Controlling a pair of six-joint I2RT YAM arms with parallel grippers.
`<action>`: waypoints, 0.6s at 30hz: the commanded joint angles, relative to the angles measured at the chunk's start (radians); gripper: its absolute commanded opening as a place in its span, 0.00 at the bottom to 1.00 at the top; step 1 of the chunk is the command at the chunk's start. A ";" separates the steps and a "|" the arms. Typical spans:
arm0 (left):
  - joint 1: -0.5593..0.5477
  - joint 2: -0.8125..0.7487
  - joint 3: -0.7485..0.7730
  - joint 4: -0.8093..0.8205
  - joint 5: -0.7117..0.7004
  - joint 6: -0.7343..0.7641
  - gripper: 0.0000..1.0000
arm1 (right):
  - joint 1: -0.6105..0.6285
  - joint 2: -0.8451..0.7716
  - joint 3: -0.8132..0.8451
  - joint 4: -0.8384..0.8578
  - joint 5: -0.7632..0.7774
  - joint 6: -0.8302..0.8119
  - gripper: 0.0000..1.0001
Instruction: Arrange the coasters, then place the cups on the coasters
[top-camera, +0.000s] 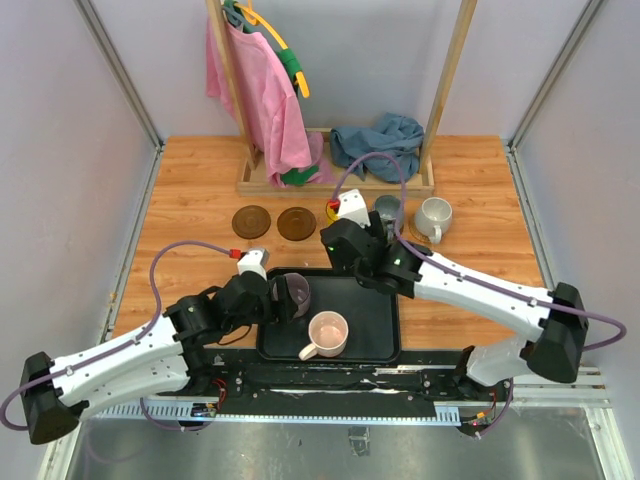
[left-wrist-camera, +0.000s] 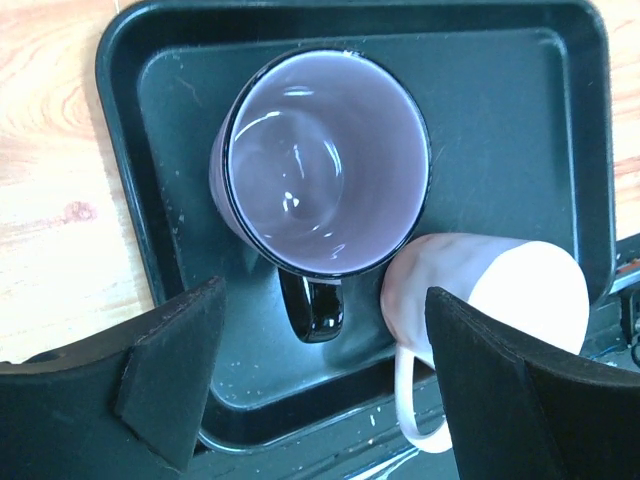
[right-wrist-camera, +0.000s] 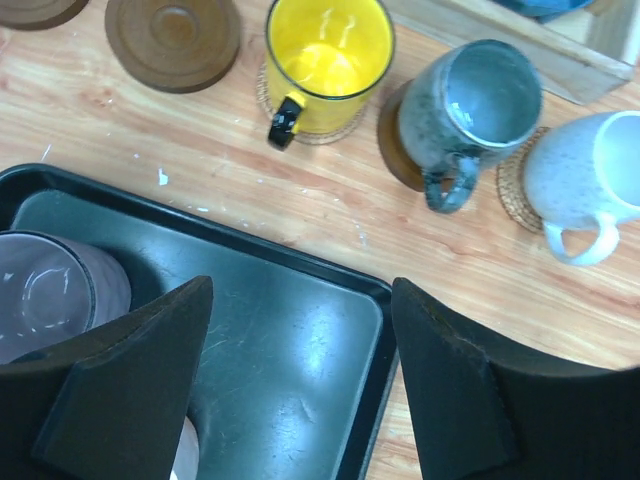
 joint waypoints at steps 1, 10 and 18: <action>-0.021 0.031 0.008 -0.032 -0.026 -0.058 0.83 | -0.012 -0.091 -0.065 0.027 0.134 0.022 0.74; -0.034 0.131 -0.001 0.010 -0.030 -0.053 0.71 | -0.016 -0.169 -0.134 0.064 0.168 0.026 0.75; -0.036 0.194 -0.026 0.068 -0.034 -0.039 0.55 | -0.017 -0.166 -0.144 0.066 0.164 0.026 0.76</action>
